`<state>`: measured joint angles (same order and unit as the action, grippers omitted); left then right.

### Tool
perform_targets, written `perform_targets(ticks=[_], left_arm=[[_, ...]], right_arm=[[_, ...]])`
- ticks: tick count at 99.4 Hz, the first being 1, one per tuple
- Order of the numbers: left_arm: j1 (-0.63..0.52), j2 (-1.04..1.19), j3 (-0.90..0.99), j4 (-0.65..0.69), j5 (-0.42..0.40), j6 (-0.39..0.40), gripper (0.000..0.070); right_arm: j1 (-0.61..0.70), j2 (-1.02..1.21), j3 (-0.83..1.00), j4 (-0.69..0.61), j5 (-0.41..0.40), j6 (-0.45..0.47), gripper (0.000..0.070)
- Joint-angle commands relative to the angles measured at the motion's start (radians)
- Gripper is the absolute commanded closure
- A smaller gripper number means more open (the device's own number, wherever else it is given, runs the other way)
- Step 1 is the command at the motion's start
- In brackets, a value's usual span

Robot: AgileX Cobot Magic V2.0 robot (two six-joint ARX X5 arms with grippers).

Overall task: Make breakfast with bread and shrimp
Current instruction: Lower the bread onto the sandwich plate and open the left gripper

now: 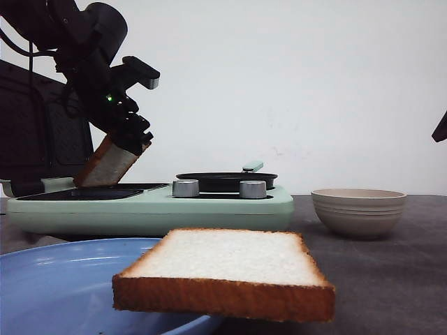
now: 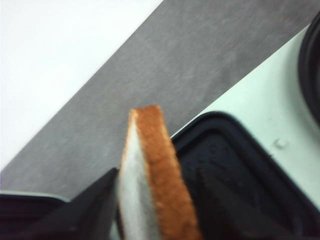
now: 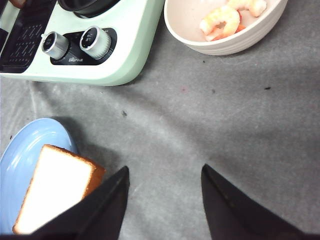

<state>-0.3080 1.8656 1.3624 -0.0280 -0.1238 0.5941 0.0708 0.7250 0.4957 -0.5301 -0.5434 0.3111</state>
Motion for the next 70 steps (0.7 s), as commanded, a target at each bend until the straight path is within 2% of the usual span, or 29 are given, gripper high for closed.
perform_targets(ticks=[1, 19, 53, 70], left_arm=[[-0.005, 0.022, 0.026, 0.0, 0.015, -0.041, 0.0346], [-0.008, 0.022, 0.026, -0.002, 0.054, -0.073, 0.0341], [-0.008, 0.022, 0.026, 0.0, 0.076, -0.149, 0.034], [-0.008, 0.018, 0.032, -0.017, 0.076, -0.229, 0.034]], right_arm=[[-0.001, 0.004, 0.019, 0.012, 0.002, -0.012, 0.042], [-0.001, 0.004, 0.019, 0.013, 0.002, -0.012, 0.042], [-0.001, 0.004, 0.019, 0.013, 0.002, -0.013, 0.0419], [-0.001, 0.004, 0.019, 0.013, 0.002, -0.013, 0.042]])
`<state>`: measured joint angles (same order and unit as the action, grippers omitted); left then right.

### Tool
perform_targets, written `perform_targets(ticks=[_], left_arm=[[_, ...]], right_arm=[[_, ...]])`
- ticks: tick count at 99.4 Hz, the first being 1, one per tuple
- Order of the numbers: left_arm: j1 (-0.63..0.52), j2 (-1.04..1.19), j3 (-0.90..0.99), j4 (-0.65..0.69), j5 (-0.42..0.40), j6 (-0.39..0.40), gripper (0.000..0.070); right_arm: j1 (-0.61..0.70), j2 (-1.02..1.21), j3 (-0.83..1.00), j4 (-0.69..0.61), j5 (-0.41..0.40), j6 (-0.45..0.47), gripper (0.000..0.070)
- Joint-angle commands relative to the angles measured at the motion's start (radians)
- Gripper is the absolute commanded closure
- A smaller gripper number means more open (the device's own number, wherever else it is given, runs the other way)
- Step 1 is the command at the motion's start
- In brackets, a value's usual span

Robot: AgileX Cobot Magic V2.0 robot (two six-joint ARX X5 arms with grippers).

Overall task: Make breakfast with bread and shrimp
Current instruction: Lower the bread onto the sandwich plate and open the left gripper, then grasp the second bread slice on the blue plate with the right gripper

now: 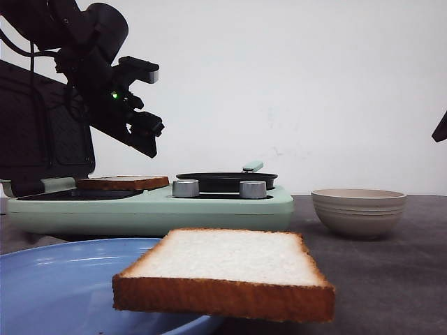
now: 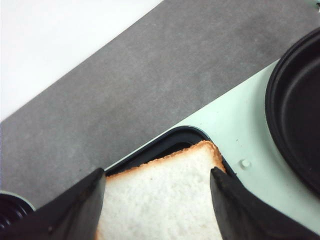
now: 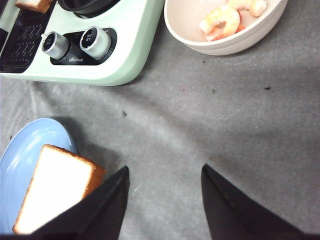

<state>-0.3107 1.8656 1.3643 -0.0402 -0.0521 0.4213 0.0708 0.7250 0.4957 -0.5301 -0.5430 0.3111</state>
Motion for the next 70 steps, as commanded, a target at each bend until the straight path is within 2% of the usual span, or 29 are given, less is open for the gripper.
perform_targets(ticks=[1, 23, 49, 70], left_arm=[[-0.005, 0.016, 0.031, -0.008, 0.004, -0.06, 0.034], [-0.005, -0.068, 0.034, -0.06, 0.017, -0.127, 0.0341], [0.01, -0.301, 0.034, -0.183, 0.124, -0.249, 0.0346], [0.05, -0.502, 0.034, -0.328, 0.17, -0.307, 0.0351]], right_arm=[[-0.001, 0.004, 0.019, 0.013, 0.002, -0.013, 0.042], [-0.002, 0.004, 0.019, 0.013, 0.002, -0.013, 0.042], [-0.002, 0.004, 0.019, 0.037, -0.001, -0.013, 0.0419], [-0.001, -0.002, 0.019, 0.074, -0.027, -0.011, 0.0419]])
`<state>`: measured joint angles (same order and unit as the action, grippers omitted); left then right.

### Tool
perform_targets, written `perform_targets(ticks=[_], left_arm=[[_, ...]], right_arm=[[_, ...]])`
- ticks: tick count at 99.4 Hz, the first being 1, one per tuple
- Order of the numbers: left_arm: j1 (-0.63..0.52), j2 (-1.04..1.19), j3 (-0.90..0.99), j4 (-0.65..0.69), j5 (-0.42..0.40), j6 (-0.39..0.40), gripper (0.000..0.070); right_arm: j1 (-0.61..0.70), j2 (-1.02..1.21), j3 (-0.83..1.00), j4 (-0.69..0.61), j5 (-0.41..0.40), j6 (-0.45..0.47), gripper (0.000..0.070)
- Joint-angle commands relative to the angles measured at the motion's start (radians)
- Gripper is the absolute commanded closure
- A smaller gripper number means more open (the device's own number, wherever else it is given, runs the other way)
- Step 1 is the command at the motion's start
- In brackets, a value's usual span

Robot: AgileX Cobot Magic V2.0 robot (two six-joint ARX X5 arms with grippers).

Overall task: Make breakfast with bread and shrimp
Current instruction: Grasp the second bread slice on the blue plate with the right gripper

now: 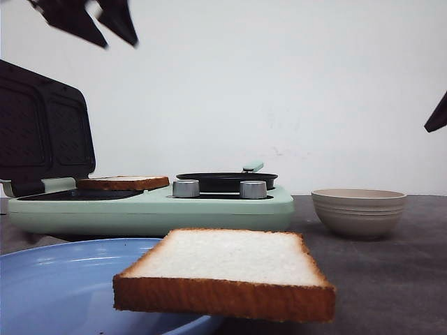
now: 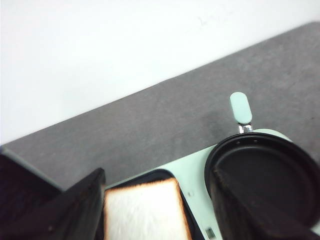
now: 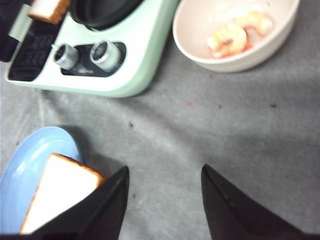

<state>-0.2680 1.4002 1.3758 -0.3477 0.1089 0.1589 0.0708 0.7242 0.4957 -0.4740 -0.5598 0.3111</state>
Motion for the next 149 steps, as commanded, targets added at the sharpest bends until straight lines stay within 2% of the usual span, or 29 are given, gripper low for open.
perform_targets(ticks=[1, 20, 34, 44, 64, 90, 99, 114, 124, 149], left_arm=[[0.008, -0.04, 0.022, -0.023, 0.01, -0.045, 0.0351], [0.053, -0.178, 0.018, -0.095, 0.032, -0.05, 0.0351], [0.092, -0.26, -0.039, -0.118, 0.109, -0.061, 0.0351], [0.116, -0.339, -0.144, -0.074, 0.14, -0.096, 0.035], [0.14, -0.534, -0.428, 0.056, 0.134, -0.179, 0.0351], [0.14, -0.736, -0.684, 0.056, 0.132, -0.238, 0.035], [0.14, -0.789, -0.746, 0.054, 0.131, -0.273, 0.035], [0.14, -0.868, -0.815, 0.032, 0.131, -0.327, 0.035], [0.138, -0.905, -0.826, -0.021, 0.131, -0.33, 0.035], [0.138, -0.963, -0.827, -0.118, 0.124, -0.308, 0.035]], right_arm=[[-0.001, -0.001, 0.019, 0.019, -0.012, -0.011, 0.0419], [-0.001, -0.003, 0.019, 0.031, -0.016, -0.014, 0.042], [-0.001, -0.003, 0.019, 0.031, -0.016, -0.034, 0.042], [-0.001, -0.003, 0.019, 0.031, -0.016, -0.039, 0.0419], [-0.001, -0.003, 0.019, 0.034, -0.016, -0.043, 0.0419], [0.034, -0.003, -0.019, 0.066, -0.016, -0.038, 0.0419], [0.061, -0.003, -0.063, 0.093, -0.016, 0.01, 0.042], [0.116, -0.002, -0.148, 0.209, -0.019, 0.166, 0.0419], [0.173, 0.0, -0.198, 0.282, -0.03, 0.249, 0.0418], [0.326, 0.0, -0.282, 0.317, -0.013, 0.301, 0.0417]])
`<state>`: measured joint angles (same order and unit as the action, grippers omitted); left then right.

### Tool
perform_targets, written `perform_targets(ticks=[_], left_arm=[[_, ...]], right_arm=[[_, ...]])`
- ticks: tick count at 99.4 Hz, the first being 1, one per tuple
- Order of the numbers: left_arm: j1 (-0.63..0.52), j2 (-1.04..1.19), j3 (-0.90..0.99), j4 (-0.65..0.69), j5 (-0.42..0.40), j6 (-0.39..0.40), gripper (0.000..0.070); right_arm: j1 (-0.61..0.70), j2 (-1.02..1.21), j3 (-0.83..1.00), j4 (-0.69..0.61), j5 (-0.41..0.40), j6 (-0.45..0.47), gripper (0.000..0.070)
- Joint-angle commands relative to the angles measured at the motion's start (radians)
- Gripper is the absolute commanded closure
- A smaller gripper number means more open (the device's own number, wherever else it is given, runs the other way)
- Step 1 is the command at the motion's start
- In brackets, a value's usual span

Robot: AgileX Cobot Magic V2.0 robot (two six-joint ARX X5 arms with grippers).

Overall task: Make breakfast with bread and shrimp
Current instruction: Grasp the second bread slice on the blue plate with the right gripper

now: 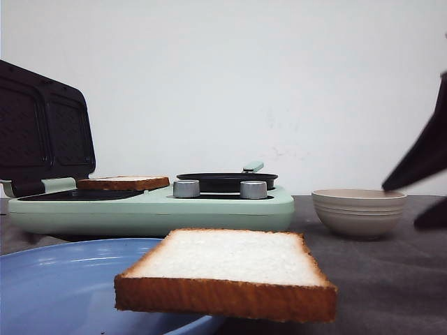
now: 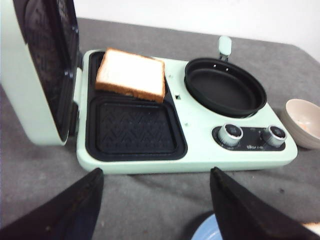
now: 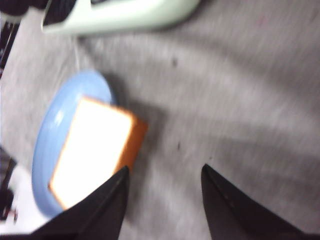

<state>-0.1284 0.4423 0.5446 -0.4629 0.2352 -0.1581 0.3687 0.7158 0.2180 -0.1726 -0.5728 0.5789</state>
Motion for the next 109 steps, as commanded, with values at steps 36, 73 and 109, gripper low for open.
perform_targets(ticks=[36, 73, 109], left_arm=[[-0.001, -0.032, 0.004, -0.02, -0.002, 0.011, 0.035], [-0.001, -0.032, 0.004, -0.02, -0.002, 0.011, 0.035], [-0.001, -0.032, 0.004, -0.025, -0.002, 0.011, 0.035]], right_arm=[[0.159, 0.058, -0.016, 0.022, -0.006, 0.08, 0.0327], [0.193, 0.194, -0.016, 0.137, -0.118, 0.118, 0.0312], [0.193, 0.359, -0.016, 0.301, -0.2, 0.14, 0.031]])
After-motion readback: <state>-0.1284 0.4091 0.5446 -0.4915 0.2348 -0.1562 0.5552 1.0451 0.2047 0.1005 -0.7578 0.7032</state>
